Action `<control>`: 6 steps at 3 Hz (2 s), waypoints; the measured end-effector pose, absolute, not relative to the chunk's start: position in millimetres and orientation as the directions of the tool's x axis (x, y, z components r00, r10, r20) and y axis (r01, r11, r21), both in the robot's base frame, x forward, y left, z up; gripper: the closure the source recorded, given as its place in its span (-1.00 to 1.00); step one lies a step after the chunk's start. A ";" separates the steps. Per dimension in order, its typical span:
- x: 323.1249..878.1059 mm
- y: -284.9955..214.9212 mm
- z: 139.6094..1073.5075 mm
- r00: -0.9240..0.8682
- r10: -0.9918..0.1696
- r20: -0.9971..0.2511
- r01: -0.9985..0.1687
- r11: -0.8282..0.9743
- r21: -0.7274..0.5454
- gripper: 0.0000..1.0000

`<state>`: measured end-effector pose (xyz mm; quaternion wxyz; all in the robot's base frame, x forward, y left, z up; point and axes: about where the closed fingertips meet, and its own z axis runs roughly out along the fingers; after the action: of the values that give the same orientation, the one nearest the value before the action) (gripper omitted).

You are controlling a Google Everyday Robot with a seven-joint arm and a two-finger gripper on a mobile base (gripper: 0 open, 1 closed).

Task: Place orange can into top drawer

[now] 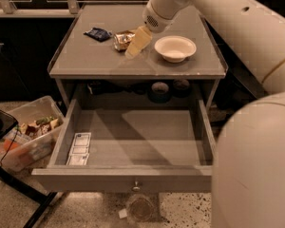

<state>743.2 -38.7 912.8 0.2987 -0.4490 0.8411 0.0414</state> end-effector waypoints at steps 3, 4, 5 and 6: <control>829.1 -15.0 906.5 -0.511 -0.560 -0.652 -0.636 0.757 -0.150 -1.00; 842.8 -9.2 903.3 -0.568 -0.446 -0.692 -0.565 0.823 -0.066 -1.00; 851.0 0.2 901.4 -0.625 -0.320 -0.712 -0.483 0.875 0.031 -1.00; 855.8 13.6 898.8 -0.665 -0.210 -0.716 -0.414 0.902 0.120 -1.00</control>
Offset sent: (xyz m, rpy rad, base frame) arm 0.1045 0.0170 0.0029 0.1108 -0.0972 -0.2168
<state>855.8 13.6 898.8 0.3706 -0.1730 0.9021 0.1377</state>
